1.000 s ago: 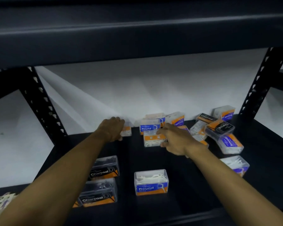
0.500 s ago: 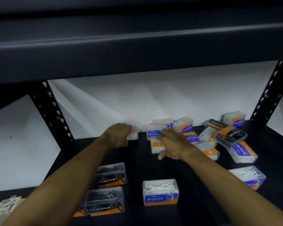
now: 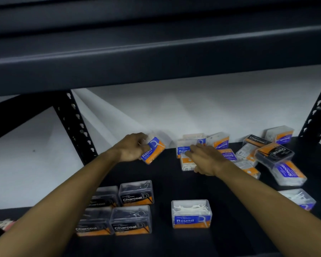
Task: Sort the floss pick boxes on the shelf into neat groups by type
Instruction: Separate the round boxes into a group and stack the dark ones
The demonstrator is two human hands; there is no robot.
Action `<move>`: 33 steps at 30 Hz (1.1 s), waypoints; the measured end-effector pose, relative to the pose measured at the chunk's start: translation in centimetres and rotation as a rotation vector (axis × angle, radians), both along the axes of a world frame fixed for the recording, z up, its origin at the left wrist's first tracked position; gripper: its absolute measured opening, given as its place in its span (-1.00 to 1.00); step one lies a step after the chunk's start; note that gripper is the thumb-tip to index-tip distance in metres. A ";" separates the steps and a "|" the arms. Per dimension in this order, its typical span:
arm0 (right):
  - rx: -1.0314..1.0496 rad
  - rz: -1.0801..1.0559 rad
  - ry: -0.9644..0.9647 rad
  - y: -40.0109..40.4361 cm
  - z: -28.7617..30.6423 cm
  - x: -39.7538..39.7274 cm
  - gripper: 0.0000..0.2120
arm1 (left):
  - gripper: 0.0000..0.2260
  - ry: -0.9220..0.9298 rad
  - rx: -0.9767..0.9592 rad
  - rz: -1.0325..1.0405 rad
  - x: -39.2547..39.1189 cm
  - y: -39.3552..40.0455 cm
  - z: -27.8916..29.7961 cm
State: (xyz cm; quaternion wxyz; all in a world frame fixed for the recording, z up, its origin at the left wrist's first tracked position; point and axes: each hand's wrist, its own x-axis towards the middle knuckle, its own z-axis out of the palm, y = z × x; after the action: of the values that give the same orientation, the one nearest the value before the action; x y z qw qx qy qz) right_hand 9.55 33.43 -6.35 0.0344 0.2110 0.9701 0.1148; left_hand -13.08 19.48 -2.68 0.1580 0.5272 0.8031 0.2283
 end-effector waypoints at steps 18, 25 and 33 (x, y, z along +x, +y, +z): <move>-0.653 -0.216 0.345 -0.1 3.2 3.4 -0.51 | -0.72 -0.241 0.158 0.016 3.8 -4.0 1.6; -0.803 -0.206 0.435 -0.4 4.5 5.3 -0.59 | -0.68 -0.201 0.191 0.029 4.8 -4.1 1.7; -0.700 -0.159 0.447 -0.9 5.0 7.9 -0.54 | -0.73 -0.135 0.157 -0.058 7.8 -3.9 1.6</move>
State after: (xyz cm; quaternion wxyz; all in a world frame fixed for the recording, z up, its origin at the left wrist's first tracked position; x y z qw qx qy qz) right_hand 17.48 32.51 -1.38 -0.0983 0.2807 0.9149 -0.2731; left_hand -5.31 15.56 -1.03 0.1766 0.5444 0.7547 0.3208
